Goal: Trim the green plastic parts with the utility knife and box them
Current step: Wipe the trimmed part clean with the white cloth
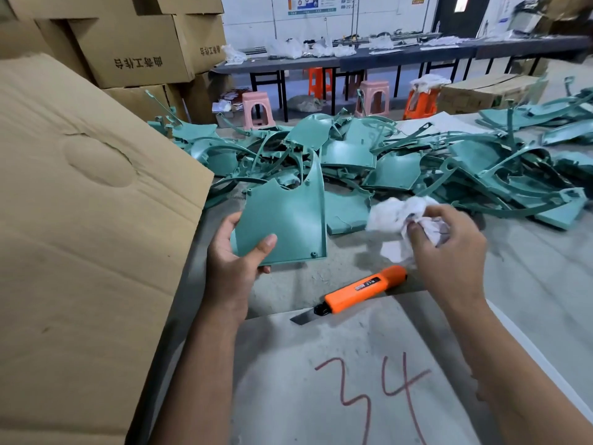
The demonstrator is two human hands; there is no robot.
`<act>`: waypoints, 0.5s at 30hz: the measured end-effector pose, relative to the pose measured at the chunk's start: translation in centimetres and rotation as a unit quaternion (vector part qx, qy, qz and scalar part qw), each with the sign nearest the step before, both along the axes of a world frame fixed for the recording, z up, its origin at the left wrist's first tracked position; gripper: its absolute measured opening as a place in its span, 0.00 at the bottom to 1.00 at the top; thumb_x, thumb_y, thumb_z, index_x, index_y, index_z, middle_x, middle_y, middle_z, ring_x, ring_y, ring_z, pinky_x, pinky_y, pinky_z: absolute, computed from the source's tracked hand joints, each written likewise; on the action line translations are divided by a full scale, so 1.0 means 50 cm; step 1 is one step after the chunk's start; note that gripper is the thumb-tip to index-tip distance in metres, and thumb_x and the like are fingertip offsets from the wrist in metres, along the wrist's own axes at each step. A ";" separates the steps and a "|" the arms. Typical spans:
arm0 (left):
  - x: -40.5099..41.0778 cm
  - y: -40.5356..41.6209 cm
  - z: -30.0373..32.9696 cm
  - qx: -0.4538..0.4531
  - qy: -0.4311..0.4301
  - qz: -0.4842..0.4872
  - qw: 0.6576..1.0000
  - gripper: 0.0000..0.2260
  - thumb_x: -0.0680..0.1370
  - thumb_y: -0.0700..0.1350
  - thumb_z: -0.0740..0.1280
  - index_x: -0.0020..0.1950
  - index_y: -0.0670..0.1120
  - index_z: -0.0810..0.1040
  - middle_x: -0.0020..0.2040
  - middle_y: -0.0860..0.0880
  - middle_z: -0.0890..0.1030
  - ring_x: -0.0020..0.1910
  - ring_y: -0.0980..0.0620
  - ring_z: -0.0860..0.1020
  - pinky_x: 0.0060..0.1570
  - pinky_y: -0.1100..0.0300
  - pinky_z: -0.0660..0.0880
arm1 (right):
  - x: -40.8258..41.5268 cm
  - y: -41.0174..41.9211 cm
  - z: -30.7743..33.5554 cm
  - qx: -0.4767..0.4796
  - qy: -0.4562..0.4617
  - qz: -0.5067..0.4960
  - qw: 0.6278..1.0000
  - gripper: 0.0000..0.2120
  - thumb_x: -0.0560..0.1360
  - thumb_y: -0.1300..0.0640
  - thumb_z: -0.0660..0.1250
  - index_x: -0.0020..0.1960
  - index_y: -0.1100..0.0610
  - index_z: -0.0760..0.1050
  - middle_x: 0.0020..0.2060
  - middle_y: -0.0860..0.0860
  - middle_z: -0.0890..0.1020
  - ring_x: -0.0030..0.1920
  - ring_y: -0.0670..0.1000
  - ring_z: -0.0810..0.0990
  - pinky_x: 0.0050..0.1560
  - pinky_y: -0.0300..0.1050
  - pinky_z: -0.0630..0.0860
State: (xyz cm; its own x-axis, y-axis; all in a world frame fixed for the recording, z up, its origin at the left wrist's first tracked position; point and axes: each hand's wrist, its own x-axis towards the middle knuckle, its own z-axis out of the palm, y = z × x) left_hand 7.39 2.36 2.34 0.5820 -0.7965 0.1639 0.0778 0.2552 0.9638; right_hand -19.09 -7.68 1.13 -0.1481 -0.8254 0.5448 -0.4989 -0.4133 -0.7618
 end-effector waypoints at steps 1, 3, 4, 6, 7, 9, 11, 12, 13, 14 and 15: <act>-0.007 -0.002 0.001 -0.006 -0.005 -0.004 1.000 0.18 0.75 0.35 0.74 0.62 0.50 0.76 0.49 0.50 0.85 0.39 0.54 0.82 0.28 0.63 0.74 | 0.016 0.016 0.012 0.045 -0.106 0.058 0.992 0.08 0.77 0.56 0.72 0.54 0.52 0.78 0.44 0.51 0.81 0.37 0.44 0.76 0.39 0.38 0.72; -0.024 -0.007 0.004 -0.025 -0.007 -0.010 1.000 0.20 0.73 0.36 0.76 0.59 0.53 0.77 0.49 0.50 0.85 0.42 0.52 0.83 0.29 0.61 0.75 | 0.055 0.059 0.032 0.196 -0.313 0.195 0.909 0.10 0.80 0.56 0.70 0.60 0.54 0.76 0.45 0.57 0.84 0.33 0.46 0.80 0.31 0.42 0.76; -0.034 -0.011 0.004 -0.035 -0.013 -0.015 0.999 0.19 0.72 0.38 0.76 0.57 0.55 0.77 0.50 0.49 0.85 0.43 0.51 0.83 0.30 0.61 0.76 | 0.070 0.080 0.036 0.251 -0.378 0.254 0.854 0.10 0.82 0.57 0.69 0.62 0.56 0.76 0.45 0.57 0.86 0.33 0.48 0.82 0.29 0.42 0.77; -0.059 -0.018 0.002 -0.052 -0.032 -0.027 0.998 0.18 0.71 0.40 0.76 0.56 0.57 0.77 0.51 0.48 0.85 0.44 0.50 0.84 0.30 0.59 0.77 | 0.089 0.107 0.033 0.302 -0.374 0.345 0.806 0.12 0.82 0.57 0.68 0.65 0.56 0.77 0.46 0.57 0.86 0.34 0.50 0.85 0.29 0.43 0.80; -0.071 -0.020 0.000 -0.058 -0.043 -0.033 0.997 0.18 0.72 0.39 0.75 0.56 0.56 0.77 0.51 0.48 0.85 0.44 0.50 0.84 0.30 0.58 0.77 | 0.095 0.115 0.029 0.298 -0.330 0.376 0.813 0.13 0.82 0.58 0.68 0.66 0.55 0.78 0.48 0.58 0.86 0.37 0.54 0.86 0.32 0.48 0.83; -0.090 -0.022 -0.003 -0.061 -0.052 -0.054 0.995 0.18 0.74 0.37 0.75 0.59 0.52 0.75 0.49 0.48 0.85 0.43 0.50 0.84 0.30 0.58 0.77 | 0.100 0.117 0.024 0.246 -0.284 0.384 0.843 0.12 0.83 0.62 0.66 0.65 0.57 0.78 0.52 0.62 0.86 0.45 0.63 0.86 0.41 0.59 0.84; -0.096 -0.024 0.000 -0.062 -0.052 -0.087 0.993 0.18 0.74 0.38 0.73 0.61 0.48 0.74 0.49 0.48 0.84 0.41 0.49 0.82 0.28 0.59 0.75 | 0.096 0.108 0.025 0.216 -0.306 0.349 0.859 0.08 0.82 0.67 0.66 0.60 0.65 0.80 0.49 0.61 0.86 0.43 0.57 0.86 0.37 0.47 0.82; -0.096 -0.024 0.003 -0.063 -0.055 -0.103 0.991 0.19 0.74 0.38 0.73 0.62 0.47 0.74 0.49 0.48 0.84 0.41 0.50 0.81 0.27 0.59 0.74 | 0.092 0.103 0.030 0.214 -0.304 0.327 0.869 0.06 0.81 0.67 0.67 0.56 0.68 0.81 0.45 0.62 0.85 0.40 0.55 0.84 0.36 0.43 0.79; -0.095 -0.025 0.006 -0.065 -0.060 -0.117 0.989 0.19 0.74 0.38 0.72 0.63 0.46 0.74 0.49 0.48 0.83 0.40 0.50 0.80 0.26 0.59 0.73 | 0.087 0.097 0.035 0.211 -0.287 0.305 0.883 0.06 0.80 0.66 0.69 0.53 0.69 0.81 0.43 0.65 0.84 0.38 0.55 0.82 0.35 0.42 0.78; -0.093 -0.025 0.009 -0.068 -0.067 -0.129 0.987 0.19 0.74 0.37 0.72 0.64 0.45 0.74 0.48 0.48 0.83 0.40 0.51 0.80 0.25 0.60 0.72 | 0.082 0.093 0.037 0.207 -0.272 0.293 0.893 0.08 0.79 0.64 0.71 0.51 0.70 0.81 0.41 0.66 0.82 0.37 0.55 0.80 0.35 0.41 0.76; -0.094 -0.026 0.010 -0.069 -0.074 -0.140 0.985 0.18 0.75 0.36 0.71 0.64 0.45 0.73 0.47 0.49 0.82 0.40 0.52 0.79 0.25 0.60 0.71 | 0.076 0.089 0.037 0.202 -0.265 0.288 0.898 0.10 0.78 0.63 0.72 0.49 0.72 0.81 0.38 0.65 0.81 0.35 0.53 0.77 0.33 0.40 0.74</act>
